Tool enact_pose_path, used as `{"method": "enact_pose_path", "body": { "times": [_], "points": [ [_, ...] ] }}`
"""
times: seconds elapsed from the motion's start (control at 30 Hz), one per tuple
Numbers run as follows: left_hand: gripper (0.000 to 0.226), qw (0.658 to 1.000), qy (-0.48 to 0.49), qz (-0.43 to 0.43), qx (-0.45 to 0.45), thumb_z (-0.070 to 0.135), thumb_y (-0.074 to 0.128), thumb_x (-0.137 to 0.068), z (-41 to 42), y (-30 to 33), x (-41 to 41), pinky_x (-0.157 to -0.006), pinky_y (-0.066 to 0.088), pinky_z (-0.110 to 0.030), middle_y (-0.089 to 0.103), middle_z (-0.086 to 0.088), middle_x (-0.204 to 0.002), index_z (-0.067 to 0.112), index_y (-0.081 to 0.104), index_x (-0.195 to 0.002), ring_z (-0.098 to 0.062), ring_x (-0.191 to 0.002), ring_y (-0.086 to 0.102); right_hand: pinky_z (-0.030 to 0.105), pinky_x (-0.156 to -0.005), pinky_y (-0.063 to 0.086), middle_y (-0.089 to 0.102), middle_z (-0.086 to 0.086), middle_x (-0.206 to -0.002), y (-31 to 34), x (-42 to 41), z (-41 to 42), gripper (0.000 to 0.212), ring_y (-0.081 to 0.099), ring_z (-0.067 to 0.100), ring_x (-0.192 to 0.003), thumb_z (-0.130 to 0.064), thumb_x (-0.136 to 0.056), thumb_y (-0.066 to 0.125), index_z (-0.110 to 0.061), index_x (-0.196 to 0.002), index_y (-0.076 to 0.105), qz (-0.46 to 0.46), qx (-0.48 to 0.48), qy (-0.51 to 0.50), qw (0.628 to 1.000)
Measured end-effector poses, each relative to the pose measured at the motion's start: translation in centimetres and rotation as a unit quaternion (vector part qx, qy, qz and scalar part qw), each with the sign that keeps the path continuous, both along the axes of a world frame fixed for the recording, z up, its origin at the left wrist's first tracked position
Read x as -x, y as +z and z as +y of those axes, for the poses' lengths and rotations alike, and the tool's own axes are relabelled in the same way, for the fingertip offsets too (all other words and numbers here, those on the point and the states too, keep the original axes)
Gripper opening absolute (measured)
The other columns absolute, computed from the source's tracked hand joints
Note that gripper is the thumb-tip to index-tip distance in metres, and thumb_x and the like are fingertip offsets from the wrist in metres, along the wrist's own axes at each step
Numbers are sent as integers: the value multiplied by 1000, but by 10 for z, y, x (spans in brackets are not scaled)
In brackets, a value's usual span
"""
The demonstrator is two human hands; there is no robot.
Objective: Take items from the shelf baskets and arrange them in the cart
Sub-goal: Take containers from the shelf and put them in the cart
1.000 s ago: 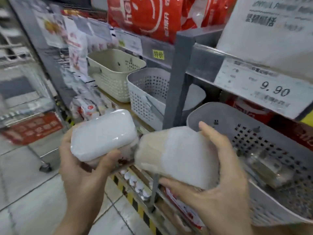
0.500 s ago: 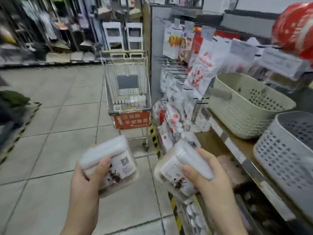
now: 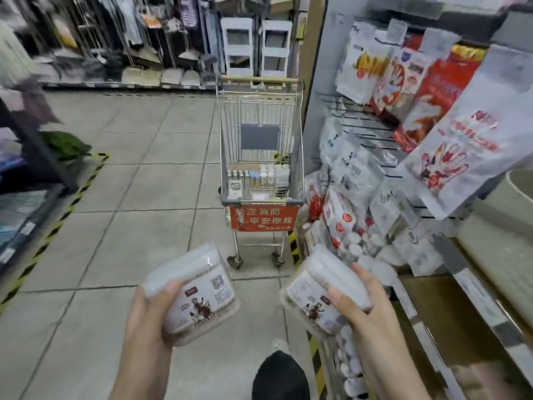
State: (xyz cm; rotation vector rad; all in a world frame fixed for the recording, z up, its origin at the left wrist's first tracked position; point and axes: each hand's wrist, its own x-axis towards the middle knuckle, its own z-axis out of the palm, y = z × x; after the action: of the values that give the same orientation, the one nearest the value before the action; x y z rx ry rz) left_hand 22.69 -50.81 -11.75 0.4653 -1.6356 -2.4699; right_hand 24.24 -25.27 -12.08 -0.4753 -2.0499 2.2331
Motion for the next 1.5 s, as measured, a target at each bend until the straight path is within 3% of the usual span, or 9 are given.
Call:
{"method": "enact_pose_path", "body": {
  "times": [0.1,0.27,0.43,0.63,0.77,0.87,1.1,1.37,1.5],
  "points": [
    [52,1000,10,-8,5,29,58,-71,5,-4,46,-65,60,-36,72,-6,-103,11,61,-120,-16,-85,71,40,-96,48,54,-11,-127,-12,54,2,84,58,13,-114,-61,-42,81,-51,-119,48,2,9,5,1000],
    [54,999,31,-21,9,27,61,-72,13,-4,133,-77,56,-47,70,-11,-110,7,58,-121,-26,-99,68,29,-81,51,61,-5,-118,-24,150,14,62,64,10,-101,-37,-53,80,-38,-111,56,-3,31,23,999],
    [40,997,61,-32,36,22,64,-68,25,-8,212,-67,58,-32,72,-9,-100,7,61,-105,-21,-89,70,19,-61,52,65,-2,-109,-32,235,37,67,67,7,-86,-32,-51,87,-29,-112,59,-12,10,41,999],
    [33,992,74,-68,74,19,69,-65,32,-25,276,-60,58,-25,74,-2,-86,8,62,-96,-16,-80,71,19,-56,51,62,-5,-103,-42,309,51,71,66,6,-78,-40,-40,83,-32,-106,58,-49,4,47,998],
    [37,989,68,-87,100,25,70,-64,25,-34,328,-78,52,-36,74,1,-88,12,63,-98,-21,-89,67,18,-55,50,63,-4,-101,-53,353,53,65,65,5,-78,-34,-42,83,-30,-102,59,-74,-4,35,997],
    [43,989,52,-95,99,26,70,-63,21,-44,379,-78,48,-37,73,-5,-94,10,62,-103,-23,-91,66,17,-52,49,60,-10,-100,-67,389,55,56,63,6,-81,-21,-54,87,-31,-101,59,-95,-11,11,995],
    [59,985,-36,-126,112,27,72,-61,23,-69,513,-78,49,-36,68,-9,-102,5,55,-113,-25,-97,64,24,-56,51,57,-7,-109,-88,486,55,68,60,17,-93,-33,-44,87,-30,-106,58,-133,-66,-32,988],
    [52,938,-119,-197,260,16,78,-75,41,-121,620,-65,45,-28,59,1,-108,20,51,-119,-13,-91,58,23,-61,46,56,1,-107,-125,583,47,61,55,11,-88,-5,-61,88,-21,-107,51,-192,-110,-83,972],
    [56,914,-146,-244,291,14,80,-73,57,-155,650,-58,39,-23,55,-2,-109,17,48,-119,-17,-91,56,35,-82,47,55,7,-119,-141,615,44,71,54,25,-103,-5,-63,87,-17,-124,52,-228,-137,-71,961]
  ]
}}
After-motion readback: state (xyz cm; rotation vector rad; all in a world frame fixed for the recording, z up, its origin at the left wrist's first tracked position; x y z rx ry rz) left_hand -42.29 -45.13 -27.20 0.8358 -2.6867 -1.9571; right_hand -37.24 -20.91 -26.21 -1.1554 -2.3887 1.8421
